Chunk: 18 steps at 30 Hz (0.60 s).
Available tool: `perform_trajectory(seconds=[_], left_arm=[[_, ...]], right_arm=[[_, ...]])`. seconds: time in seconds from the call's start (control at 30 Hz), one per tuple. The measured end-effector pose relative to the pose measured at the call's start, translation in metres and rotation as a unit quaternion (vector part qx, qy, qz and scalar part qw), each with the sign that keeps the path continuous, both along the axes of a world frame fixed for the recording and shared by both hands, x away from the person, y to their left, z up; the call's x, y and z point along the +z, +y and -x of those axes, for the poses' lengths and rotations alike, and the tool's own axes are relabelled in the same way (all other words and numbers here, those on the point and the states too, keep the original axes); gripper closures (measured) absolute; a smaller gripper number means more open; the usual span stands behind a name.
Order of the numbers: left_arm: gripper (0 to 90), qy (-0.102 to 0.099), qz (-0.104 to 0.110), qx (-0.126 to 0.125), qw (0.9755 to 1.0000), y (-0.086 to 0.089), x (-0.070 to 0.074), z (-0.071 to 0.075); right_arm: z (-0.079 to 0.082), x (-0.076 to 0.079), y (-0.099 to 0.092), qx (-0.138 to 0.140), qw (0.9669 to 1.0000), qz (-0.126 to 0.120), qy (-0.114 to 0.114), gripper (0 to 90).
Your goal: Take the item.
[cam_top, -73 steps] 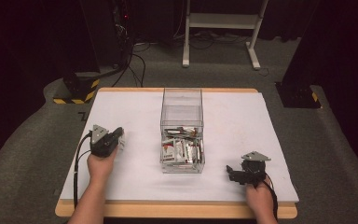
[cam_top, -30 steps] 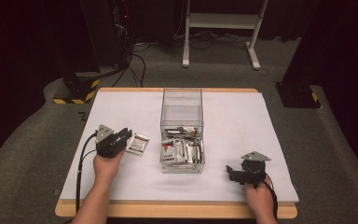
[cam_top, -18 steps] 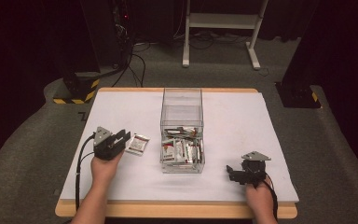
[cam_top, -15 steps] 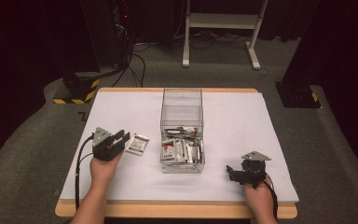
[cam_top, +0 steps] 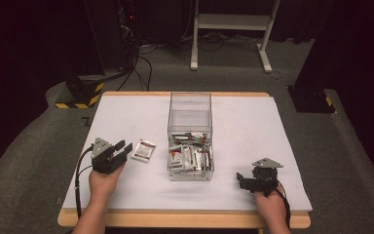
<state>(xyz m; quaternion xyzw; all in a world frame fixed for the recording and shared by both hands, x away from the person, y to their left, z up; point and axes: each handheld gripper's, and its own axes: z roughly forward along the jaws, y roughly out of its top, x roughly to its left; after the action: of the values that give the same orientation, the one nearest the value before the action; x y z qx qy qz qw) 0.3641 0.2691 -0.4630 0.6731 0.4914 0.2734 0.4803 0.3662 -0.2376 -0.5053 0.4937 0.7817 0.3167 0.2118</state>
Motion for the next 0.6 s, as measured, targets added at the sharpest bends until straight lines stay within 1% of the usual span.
perform_trajectory(seconds=[0.07, 0.17, 0.3, 0.4, 0.47, 0.6], left_arm=[[59.0, 0.006, -0.003, -0.001, 1.0000, 0.000, -0.002, 0.002], [55.9, 0.016, -0.018, -0.004, 0.9997, 0.000, -0.006, 0.004], [52.3, 0.038, -0.032, -0.011, 0.9987, -0.003, -0.013, 0.005], [50.9, 0.062, -0.048, -0.013, 0.9968, -0.004, -0.020, 0.007], [49.5, 0.071, -0.048, -0.016, 0.9962, -0.004, -0.023, 0.008], [48.2, 0.086, -0.066, -0.011, 0.9941, -0.001, -0.031, 0.013]], right_arm=[[0.000, 0.000, 0.000, 0.000, 1.0000, 0.000, 0.000, 9.1], [0.000, 0.000, 0.000, 0.000, 1.0000, 0.000, 0.000, 9.1], [0.000, 0.000, 0.000, 0.000, 1.0000, 0.000, 0.000, 9.1], [0.000, 0.000, 0.000, 0.000, 1.0000, 0.000, 0.000, 9.1], [0.000, 0.000, 0.000, 0.000, 1.0000, 0.000, 0.001, 9.1], [0.000, 0.000, 0.000, 0.000, 1.0000, 0.000, 0.001, 9.1]])
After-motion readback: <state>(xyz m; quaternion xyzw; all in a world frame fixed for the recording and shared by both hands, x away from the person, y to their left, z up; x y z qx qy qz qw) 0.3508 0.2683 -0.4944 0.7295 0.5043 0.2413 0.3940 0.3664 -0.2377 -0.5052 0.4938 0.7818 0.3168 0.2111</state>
